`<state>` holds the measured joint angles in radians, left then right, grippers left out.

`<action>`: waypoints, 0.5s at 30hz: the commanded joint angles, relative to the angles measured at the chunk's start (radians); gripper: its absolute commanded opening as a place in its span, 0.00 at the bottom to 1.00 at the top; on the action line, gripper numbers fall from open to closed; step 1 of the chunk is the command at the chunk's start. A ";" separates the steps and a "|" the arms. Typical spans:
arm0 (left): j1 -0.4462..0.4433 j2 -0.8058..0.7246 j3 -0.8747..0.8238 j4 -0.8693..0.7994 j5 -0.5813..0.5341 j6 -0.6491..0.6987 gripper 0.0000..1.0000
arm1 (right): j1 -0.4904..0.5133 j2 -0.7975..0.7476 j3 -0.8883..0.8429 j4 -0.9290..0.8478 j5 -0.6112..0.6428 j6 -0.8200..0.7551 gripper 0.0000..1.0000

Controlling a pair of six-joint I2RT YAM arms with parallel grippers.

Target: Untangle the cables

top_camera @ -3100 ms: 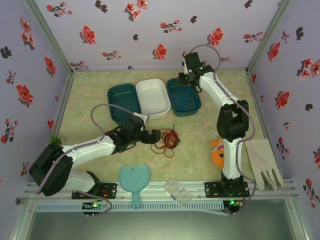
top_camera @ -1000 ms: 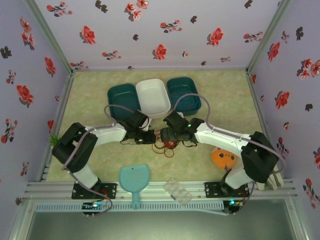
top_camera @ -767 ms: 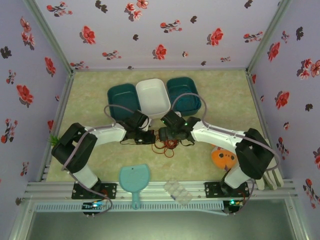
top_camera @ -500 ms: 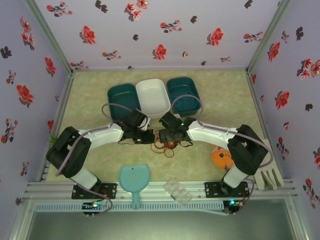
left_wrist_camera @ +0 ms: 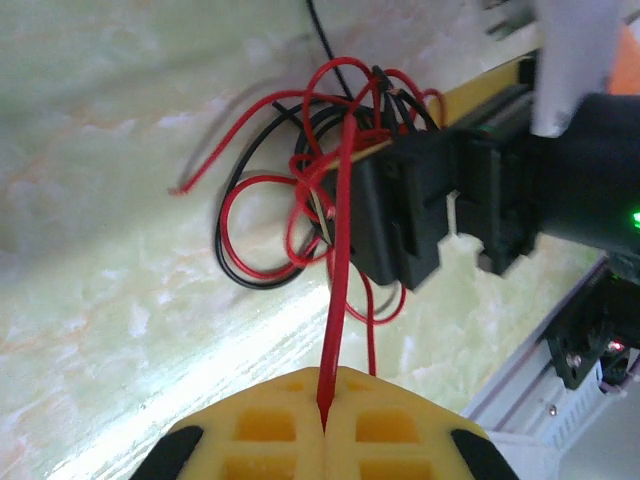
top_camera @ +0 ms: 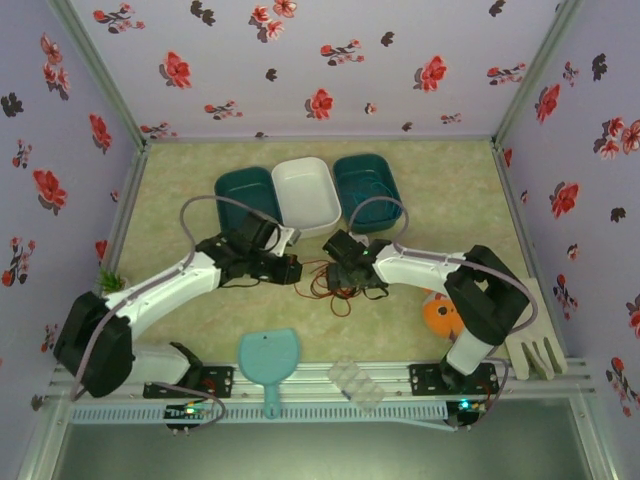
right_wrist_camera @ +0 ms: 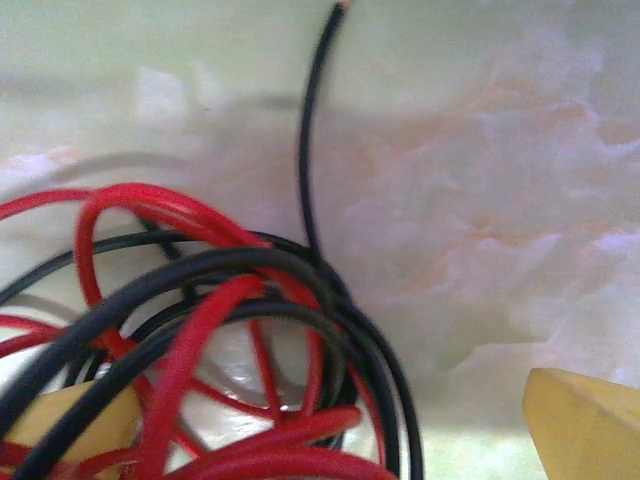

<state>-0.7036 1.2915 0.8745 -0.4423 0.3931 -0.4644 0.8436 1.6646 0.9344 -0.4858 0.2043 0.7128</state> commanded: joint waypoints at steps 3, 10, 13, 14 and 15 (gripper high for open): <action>0.004 -0.125 0.078 -0.158 -0.002 0.100 0.00 | -0.033 -0.001 -0.052 -0.012 0.013 0.040 0.99; 0.006 -0.237 0.169 -0.271 -0.009 0.188 0.00 | -0.054 -0.022 -0.089 0.010 0.007 0.051 0.99; 0.009 -0.257 0.213 -0.314 -0.038 0.200 0.00 | -0.057 -0.028 -0.096 0.011 0.010 0.053 0.99; 0.008 -0.261 0.226 -0.325 -0.052 0.203 0.00 | -0.057 -0.029 -0.099 0.011 0.012 0.054 0.99; 0.009 -0.268 0.239 -0.335 -0.063 0.207 0.00 | -0.057 -0.029 -0.101 0.011 0.013 0.054 0.99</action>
<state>-0.7033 1.0489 1.0634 -0.6991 0.3660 -0.3058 0.8028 1.6382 0.8692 -0.4297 0.1833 0.7448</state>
